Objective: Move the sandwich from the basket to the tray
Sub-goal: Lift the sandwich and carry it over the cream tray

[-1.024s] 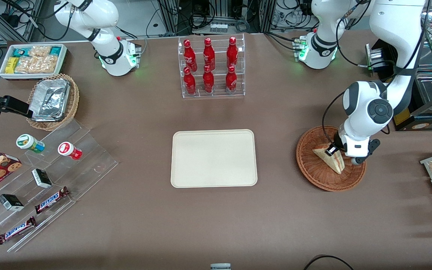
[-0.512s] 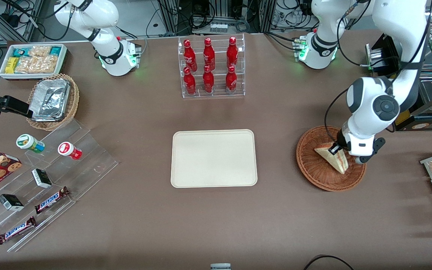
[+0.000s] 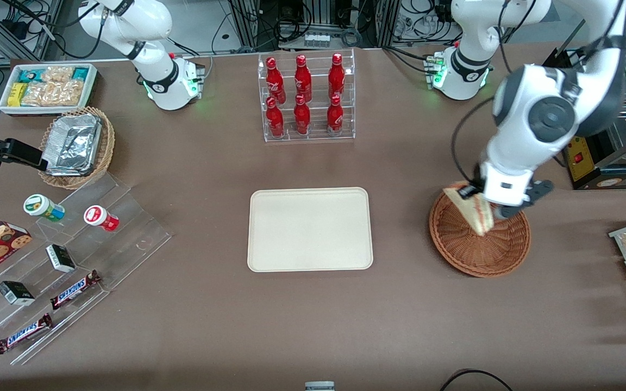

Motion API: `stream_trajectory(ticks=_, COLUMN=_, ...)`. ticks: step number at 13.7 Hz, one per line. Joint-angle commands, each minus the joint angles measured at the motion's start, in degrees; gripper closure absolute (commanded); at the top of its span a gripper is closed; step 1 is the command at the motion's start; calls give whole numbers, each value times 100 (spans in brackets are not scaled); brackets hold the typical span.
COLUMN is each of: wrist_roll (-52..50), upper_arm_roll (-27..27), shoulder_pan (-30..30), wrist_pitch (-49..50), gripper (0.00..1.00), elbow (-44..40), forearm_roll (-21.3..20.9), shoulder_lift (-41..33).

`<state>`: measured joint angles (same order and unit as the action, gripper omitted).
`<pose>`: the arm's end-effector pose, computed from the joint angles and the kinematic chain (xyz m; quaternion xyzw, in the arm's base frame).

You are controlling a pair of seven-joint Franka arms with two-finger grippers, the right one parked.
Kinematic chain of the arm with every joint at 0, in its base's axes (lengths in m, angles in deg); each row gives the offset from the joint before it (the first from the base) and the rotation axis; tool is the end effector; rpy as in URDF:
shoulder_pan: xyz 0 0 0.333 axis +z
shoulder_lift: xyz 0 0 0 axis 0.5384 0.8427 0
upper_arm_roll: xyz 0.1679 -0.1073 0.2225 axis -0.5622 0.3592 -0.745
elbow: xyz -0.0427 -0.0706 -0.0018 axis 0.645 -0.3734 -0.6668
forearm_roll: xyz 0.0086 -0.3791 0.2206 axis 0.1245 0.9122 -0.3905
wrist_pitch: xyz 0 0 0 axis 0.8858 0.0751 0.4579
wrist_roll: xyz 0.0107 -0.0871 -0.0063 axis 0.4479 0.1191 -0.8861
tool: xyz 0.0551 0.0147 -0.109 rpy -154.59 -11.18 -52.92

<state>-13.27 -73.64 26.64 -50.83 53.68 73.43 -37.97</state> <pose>0.5716 -0.2069 0.3957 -0.9748 -0.2198 0.0213 0.0312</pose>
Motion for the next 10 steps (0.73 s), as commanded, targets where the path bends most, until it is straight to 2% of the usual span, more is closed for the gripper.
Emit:
stream_trajectory(ticks=1, wrist_roll=-3, upper_arm_roll=666, shoulder_pan=14, wrist_pitch=195, gripper=72, elbow=-484, forearm_roll=-89, shoulder_lift=227)
stream_trajectory(ticks=4, wrist_roll=-63, upper_arm_roll=1222, shoulder_pan=-344, wrist_pitch=133, gripper=72, elbow=-1203, forearm_roll=-237, shoulder_lift=893)
stream_trajectory(ticks=7, wrist_roll=-493, upper_arm_roll=1214, shoulder_pan=-1206, wrist_pitch=151, gripper=72, elbow=-2232, forearm_roll=-729, shoulder_lift=1930)
stream_trajectory(ticks=10, wrist_roll=-951, upper_arm_roll=1214, shoulder_pan=-1716, wrist_pitch=133, gripper=72, elbow=-2936, forearm_roll=-1221, shoulder_lift=2791)
